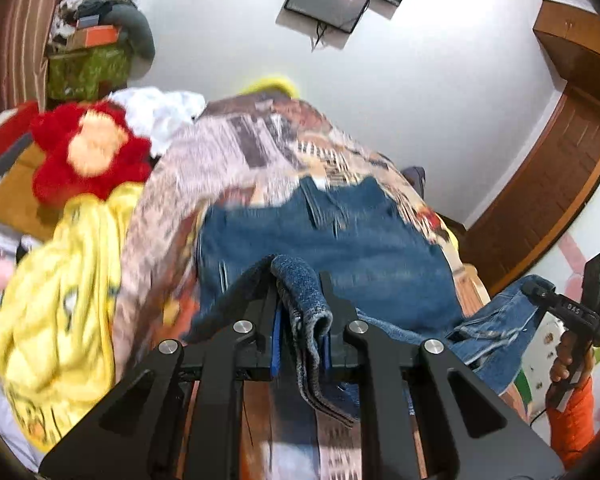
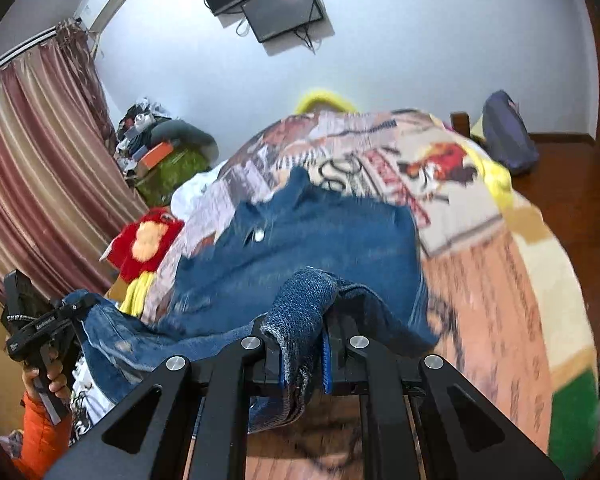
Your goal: Fold large clothes
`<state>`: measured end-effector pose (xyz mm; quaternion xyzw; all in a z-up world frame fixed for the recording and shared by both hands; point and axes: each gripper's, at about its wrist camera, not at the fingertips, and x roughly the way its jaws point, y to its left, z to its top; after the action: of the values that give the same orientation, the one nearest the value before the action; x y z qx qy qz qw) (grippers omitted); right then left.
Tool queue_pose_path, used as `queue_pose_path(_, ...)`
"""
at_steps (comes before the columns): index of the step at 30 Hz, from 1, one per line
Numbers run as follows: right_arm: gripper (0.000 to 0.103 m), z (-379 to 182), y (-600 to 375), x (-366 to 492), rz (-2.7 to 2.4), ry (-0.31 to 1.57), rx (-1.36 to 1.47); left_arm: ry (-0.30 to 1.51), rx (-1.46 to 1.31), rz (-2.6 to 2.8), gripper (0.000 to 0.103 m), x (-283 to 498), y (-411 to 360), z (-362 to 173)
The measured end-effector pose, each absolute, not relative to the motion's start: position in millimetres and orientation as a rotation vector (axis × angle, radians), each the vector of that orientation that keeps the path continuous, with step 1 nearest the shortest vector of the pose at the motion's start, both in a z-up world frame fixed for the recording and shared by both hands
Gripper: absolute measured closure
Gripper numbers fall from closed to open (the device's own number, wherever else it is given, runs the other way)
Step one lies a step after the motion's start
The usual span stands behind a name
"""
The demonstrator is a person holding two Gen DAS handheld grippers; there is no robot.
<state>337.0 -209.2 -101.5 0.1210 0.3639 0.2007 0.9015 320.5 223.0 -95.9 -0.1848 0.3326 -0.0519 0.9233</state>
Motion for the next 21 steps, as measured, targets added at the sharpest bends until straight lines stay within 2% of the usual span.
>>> queue_pose_path(10,0.093,-80,-196,438,0.386,0.714,0.239,0.656,-0.326,-0.058,0.088,417,233,-85)
queue_pose_path(15,0.093,-100,-190,497,0.348,0.736,0.265,0.67,-0.353,-0.036,0.088,465,240,-97)
queue_pose_path(21,0.093,-145,-179,559,0.291,0.816,0.267,0.744,-0.352,0.021,0.088,521,249,-136)
